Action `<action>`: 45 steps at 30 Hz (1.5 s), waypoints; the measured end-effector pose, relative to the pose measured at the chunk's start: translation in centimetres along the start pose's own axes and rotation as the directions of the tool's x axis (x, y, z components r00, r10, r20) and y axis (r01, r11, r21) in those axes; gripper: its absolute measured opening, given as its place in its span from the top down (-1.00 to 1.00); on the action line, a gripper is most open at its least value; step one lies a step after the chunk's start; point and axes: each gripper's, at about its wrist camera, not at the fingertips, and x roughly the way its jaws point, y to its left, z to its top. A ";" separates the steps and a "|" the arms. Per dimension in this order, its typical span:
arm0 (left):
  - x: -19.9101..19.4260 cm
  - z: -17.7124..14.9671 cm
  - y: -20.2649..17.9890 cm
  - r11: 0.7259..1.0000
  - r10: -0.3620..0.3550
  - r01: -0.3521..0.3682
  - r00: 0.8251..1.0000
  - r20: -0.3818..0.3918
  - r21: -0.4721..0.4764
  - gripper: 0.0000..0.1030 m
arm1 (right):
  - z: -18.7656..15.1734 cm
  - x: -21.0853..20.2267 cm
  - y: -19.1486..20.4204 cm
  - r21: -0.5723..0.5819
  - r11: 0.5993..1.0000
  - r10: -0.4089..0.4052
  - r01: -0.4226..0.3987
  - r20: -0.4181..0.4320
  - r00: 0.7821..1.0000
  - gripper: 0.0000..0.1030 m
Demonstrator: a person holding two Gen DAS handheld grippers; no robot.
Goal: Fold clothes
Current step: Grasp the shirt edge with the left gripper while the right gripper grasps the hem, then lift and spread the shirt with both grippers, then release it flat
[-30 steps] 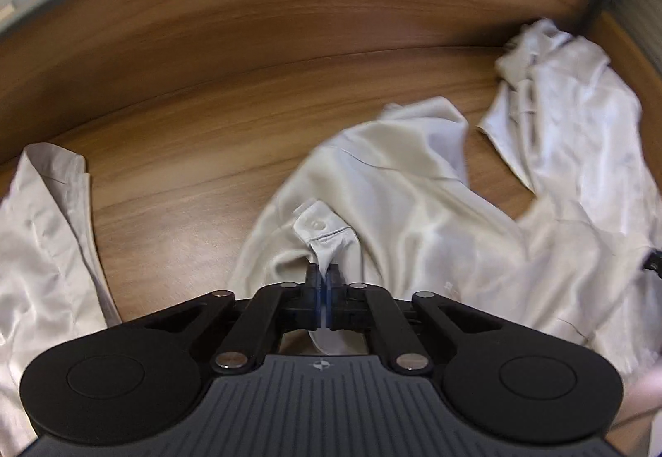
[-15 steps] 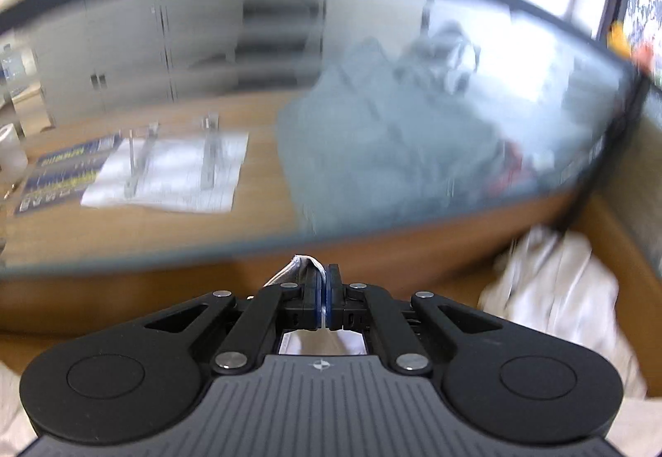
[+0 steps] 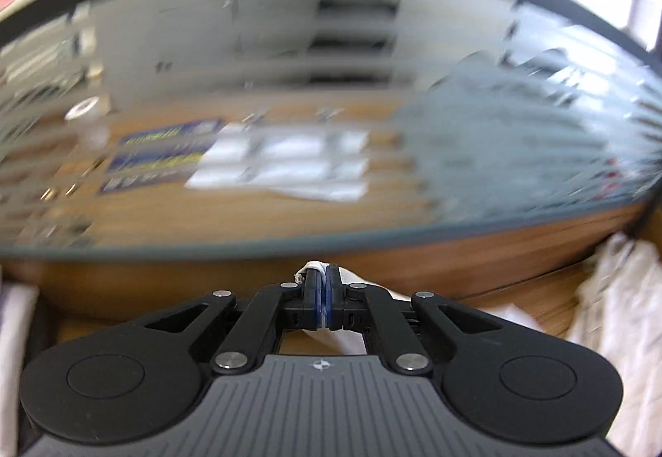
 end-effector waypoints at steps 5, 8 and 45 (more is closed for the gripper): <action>2.1 -2.6 5.6 0.998 0.060 -0.060 0.997 -0.056 -0.002 0.97 | -1.8 4.9 6.0 -0.053 0.995 0.075 -0.079 -0.072 0.995 0.92; 3.1 -4.0 7.5 0.997 0.075 -0.075 0.994 -0.077 0.001 0.96 | -2.4 7.5 9.5 -0.092 0.988 0.110 -0.120 -0.109 0.988 0.91; -19.9 -29.9 0.2 0.993 0.096 -0.102 0.991 -0.089 -0.063 -0.29 | -4.4 11.9 -6.0 -0.316 0.949 -0.040 0.009 -0.090 0.995 0.40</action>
